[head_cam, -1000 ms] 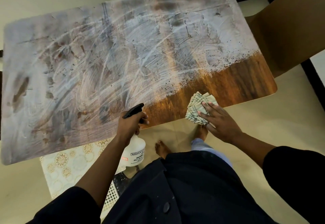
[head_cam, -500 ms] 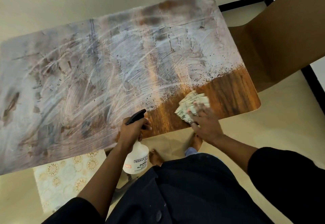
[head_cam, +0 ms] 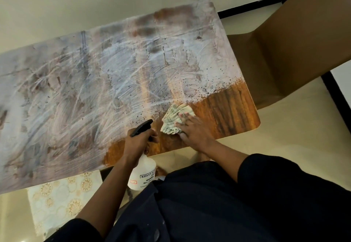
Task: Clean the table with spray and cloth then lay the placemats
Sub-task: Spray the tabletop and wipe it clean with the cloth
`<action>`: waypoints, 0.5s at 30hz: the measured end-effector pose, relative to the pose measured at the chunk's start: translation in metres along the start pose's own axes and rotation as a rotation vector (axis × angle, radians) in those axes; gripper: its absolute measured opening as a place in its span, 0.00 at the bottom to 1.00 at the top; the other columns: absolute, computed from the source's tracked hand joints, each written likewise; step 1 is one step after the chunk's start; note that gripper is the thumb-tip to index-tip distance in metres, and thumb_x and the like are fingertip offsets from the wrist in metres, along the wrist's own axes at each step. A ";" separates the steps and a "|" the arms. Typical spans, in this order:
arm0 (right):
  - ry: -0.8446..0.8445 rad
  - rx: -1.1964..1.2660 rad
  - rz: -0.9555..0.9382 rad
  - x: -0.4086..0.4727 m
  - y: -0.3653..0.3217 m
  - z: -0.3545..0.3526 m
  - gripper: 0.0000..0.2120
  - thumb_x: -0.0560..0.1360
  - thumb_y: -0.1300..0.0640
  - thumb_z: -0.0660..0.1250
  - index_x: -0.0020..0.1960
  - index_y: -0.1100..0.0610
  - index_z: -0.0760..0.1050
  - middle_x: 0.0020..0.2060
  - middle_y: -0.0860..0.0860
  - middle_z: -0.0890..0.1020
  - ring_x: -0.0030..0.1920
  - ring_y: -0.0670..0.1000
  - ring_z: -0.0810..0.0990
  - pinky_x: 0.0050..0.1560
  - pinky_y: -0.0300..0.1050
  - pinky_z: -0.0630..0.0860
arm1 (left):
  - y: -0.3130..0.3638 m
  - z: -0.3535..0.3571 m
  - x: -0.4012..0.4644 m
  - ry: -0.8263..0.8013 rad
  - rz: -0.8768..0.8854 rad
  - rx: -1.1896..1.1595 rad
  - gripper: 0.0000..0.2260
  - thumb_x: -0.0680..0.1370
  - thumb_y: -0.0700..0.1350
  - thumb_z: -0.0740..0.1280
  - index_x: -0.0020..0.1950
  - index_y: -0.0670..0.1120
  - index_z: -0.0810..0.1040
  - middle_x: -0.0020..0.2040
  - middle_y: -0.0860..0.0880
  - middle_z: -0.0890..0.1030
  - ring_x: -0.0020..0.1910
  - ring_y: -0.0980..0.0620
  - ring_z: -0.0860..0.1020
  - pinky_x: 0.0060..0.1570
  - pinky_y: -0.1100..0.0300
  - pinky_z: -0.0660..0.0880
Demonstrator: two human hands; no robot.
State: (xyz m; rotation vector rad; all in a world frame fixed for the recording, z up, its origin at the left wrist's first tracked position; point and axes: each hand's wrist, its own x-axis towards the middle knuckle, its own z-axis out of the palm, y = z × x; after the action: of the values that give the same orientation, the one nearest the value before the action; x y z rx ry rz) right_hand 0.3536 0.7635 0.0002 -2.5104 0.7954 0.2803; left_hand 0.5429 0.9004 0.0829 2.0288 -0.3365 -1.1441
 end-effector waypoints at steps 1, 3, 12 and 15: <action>0.036 0.003 0.051 -0.003 0.013 -0.006 0.26 0.82 0.45 0.54 0.79 0.47 0.66 0.82 0.53 0.59 0.82 0.55 0.57 0.79 0.55 0.57 | 0.001 0.004 0.000 -0.001 0.007 0.012 0.08 0.82 0.41 0.71 0.48 0.38 0.85 0.40 0.37 0.87 0.22 0.50 0.70 0.24 0.59 0.69; 0.099 0.012 0.168 -0.009 0.045 -0.016 0.26 0.82 0.45 0.53 0.79 0.47 0.67 0.81 0.54 0.62 0.81 0.56 0.60 0.79 0.55 0.59 | 0.003 0.012 0.000 -0.013 0.017 0.028 0.08 0.82 0.42 0.71 0.48 0.39 0.86 0.40 0.37 0.87 0.22 0.50 0.71 0.25 0.59 0.70; 0.159 0.089 0.508 -0.033 0.133 -0.038 0.25 0.85 0.43 0.54 0.81 0.46 0.64 0.82 0.55 0.58 0.82 0.57 0.55 0.79 0.53 0.56 | 0.027 0.036 0.015 -0.127 0.076 0.063 0.06 0.83 0.41 0.71 0.51 0.40 0.87 0.38 0.39 0.87 0.22 0.51 0.71 0.25 0.59 0.69; 0.150 0.109 0.532 -0.040 0.118 -0.030 0.25 0.85 0.43 0.55 0.80 0.47 0.65 0.82 0.57 0.58 0.82 0.59 0.55 0.79 0.54 0.56 | 0.036 0.037 0.021 -0.195 0.119 0.044 0.07 0.83 0.41 0.70 0.55 0.52 0.86 0.40 0.39 0.87 0.22 0.51 0.71 0.25 0.58 0.70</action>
State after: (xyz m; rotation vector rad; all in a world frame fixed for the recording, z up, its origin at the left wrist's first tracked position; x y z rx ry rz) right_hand 0.2532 0.6833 -0.0068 -2.1979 1.4940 0.2169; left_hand 0.5292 0.8461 0.0852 1.9104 -0.5770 -1.2722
